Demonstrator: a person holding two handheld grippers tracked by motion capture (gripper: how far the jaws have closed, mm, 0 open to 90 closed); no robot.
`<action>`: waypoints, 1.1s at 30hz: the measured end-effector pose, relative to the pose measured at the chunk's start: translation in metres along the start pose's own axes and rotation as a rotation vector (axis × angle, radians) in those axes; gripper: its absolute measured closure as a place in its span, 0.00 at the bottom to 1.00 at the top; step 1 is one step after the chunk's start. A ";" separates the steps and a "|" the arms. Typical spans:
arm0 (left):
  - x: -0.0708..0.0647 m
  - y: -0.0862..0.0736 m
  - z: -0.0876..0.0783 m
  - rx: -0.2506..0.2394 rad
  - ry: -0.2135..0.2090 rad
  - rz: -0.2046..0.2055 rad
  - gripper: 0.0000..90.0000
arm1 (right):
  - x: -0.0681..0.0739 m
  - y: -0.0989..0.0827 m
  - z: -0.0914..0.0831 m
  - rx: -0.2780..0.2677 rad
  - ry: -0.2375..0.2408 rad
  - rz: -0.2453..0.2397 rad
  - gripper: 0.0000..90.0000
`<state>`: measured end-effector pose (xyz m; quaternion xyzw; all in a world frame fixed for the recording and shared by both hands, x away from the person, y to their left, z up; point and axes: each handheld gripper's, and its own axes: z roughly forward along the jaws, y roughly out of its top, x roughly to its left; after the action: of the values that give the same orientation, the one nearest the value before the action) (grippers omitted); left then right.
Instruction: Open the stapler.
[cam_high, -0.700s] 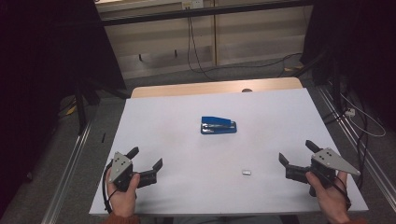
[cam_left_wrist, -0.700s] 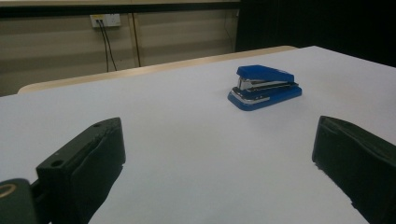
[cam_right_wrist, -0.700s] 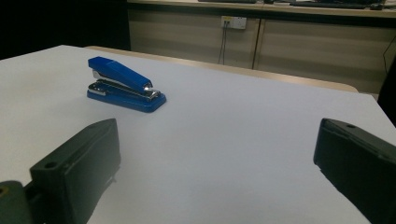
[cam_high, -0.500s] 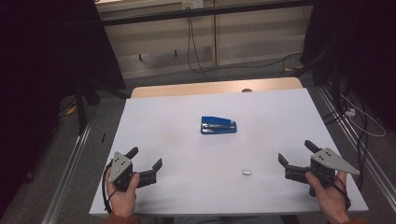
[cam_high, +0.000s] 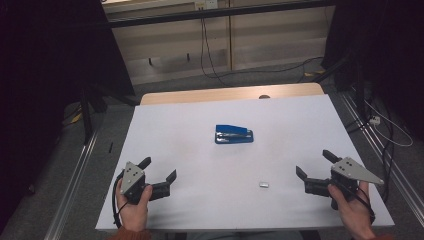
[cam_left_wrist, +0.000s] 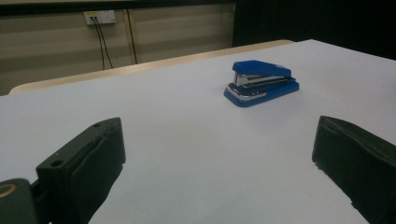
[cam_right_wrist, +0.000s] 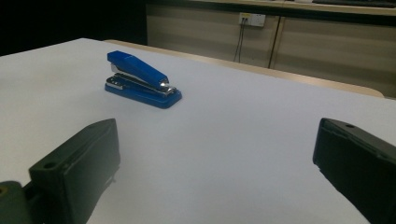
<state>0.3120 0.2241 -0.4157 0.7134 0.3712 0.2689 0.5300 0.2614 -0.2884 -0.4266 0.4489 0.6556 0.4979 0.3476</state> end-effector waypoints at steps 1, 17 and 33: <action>0.000 0.000 0.001 0.002 -0.005 0.003 0.03 | 0.000 0.000 0.001 -0.005 0.003 0.007 0.01; -0.020 0.010 0.025 0.025 -0.100 0.043 0.03 | 0.025 0.016 0.038 -0.016 0.151 -0.043 0.01; -0.031 0.015 0.066 0.090 -0.107 0.103 0.06 | 0.044 0.023 0.069 0.004 0.237 -0.061 0.02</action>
<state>0.3491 0.1593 -0.4202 0.7680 0.3172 0.2403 0.5018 0.3136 -0.2211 -0.4234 0.3676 0.7065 0.5351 0.2818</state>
